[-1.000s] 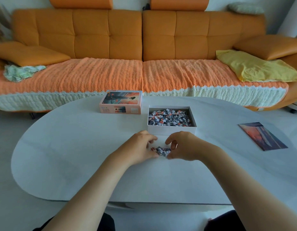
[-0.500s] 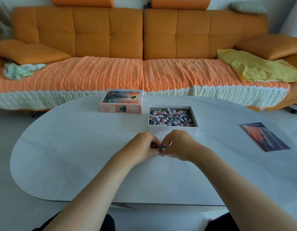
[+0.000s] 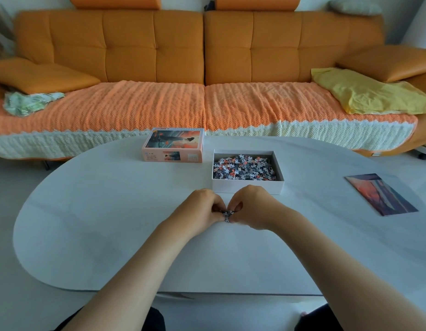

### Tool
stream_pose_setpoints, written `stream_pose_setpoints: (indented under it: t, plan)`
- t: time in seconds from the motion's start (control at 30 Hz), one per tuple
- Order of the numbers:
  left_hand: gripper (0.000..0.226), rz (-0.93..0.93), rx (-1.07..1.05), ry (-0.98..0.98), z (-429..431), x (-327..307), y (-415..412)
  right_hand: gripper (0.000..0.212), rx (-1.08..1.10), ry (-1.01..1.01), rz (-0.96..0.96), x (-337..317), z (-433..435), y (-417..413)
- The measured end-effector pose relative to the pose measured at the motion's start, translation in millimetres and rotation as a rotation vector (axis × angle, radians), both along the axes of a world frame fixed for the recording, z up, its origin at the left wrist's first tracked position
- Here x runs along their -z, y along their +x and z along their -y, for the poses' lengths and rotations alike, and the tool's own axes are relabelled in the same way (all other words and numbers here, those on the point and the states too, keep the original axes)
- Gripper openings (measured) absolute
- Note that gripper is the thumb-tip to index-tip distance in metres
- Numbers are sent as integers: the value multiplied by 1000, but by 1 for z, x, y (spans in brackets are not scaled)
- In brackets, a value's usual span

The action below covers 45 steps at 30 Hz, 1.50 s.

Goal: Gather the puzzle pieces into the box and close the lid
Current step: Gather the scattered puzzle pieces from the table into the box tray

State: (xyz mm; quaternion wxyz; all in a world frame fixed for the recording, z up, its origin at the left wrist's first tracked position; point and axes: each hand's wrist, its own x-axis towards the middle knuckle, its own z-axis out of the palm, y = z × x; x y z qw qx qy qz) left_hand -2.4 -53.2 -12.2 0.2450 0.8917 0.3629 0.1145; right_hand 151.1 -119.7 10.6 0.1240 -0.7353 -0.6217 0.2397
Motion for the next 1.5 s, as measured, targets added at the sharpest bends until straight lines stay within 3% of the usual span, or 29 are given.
stream_pose_setpoints:
  t: [0.3,0.43,0.67,0.8,0.87,1.07,1.2,1.4,1.5]
  plan:
    - [14,152,-78,-190,-9,-2,3,9,37,79,-69,-3,-2,10]
    - [16,275,-98,-149,-25,-14,16,6,88,211,-165,-16,-8,22]
    - [11,424,-132,33,-49,-32,51,16,229,547,-120,-22,-32,42]
    - [26,288,-101,140,-58,-20,56,24,174,394,90,-11,-40,55]
    - [32,228,-63,154,-59,-15,54,28,166,336,101,-4,-40,60]
    - [22,234,-8,349,-48,-13,40,21,112,520,60,-8,-29,61]
    - [16,265,62,266,-33,-12,23,17,-7,456,20,-15,-12,55]
    - [30,-145,139,72,-17,-4,0,26,-56,107,228,-3,0,43]
    - [34,-179,145,45,-15,-1,-7,32,-6,84,267,4,1,38]
